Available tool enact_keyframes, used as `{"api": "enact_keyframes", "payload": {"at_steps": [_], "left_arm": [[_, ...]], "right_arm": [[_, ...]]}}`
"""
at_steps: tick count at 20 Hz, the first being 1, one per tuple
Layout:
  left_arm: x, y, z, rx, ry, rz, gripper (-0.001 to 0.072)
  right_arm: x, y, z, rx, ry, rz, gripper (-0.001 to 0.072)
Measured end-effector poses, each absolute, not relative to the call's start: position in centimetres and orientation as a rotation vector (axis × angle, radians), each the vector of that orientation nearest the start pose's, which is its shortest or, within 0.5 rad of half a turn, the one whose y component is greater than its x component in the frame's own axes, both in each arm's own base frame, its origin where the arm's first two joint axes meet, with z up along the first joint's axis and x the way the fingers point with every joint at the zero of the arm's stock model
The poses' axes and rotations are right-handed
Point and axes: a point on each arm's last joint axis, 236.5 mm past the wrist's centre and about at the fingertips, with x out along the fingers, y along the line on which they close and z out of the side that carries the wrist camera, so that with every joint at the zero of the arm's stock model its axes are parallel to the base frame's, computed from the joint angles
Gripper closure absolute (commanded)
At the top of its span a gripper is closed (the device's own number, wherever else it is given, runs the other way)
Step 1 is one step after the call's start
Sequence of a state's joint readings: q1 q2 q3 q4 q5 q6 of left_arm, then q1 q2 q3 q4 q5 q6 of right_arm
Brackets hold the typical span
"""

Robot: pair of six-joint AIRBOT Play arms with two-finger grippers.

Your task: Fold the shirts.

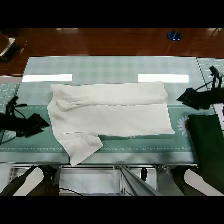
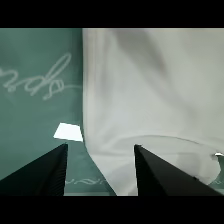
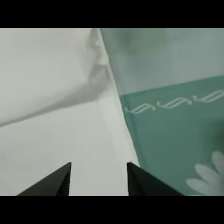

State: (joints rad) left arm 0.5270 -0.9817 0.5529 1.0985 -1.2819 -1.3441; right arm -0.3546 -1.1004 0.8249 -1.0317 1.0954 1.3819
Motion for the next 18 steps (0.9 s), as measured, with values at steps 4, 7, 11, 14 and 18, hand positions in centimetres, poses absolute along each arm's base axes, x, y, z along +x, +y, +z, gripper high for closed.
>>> {"api": "enact_keyframes", "payload": {"at_steps": [4, 7, 11, 14, 18], "left_arm": [[18.8, -2.1, -8.8, -0.860, 1.492, -0.003, 0.0197], [18.1, -3.5, -9.3, -0.896, 1.510, -0.026, 0.0198], [17.1, -5.8, -9.9, -0.875, 1.587, -0.098, 0.0198], [16.1, -7.8, -10.4, -0.854, 1.670, -0.167, 0.0199], [16.3, -8.7, -11.3, -0.838, 1.689, -0.163, 0.0669]], "right_arm": [[29.4, 1.7, -3.0, 0.668, 1.166, 0.068, 0.0307], [28.0, 2.6, -3.7, 0.691, 1.167, 0.079, 0.0307], [27.8, 3.3, -3.7, 0.725, 1.153, 0.091, 0.0307], [28.1, 3.5, -3.4, 0.751, 1.133, 0.094, 0.0307], [28.7, 1.9, -3.0, 0.781, 1.091, 0.048, 0.0307]]}}
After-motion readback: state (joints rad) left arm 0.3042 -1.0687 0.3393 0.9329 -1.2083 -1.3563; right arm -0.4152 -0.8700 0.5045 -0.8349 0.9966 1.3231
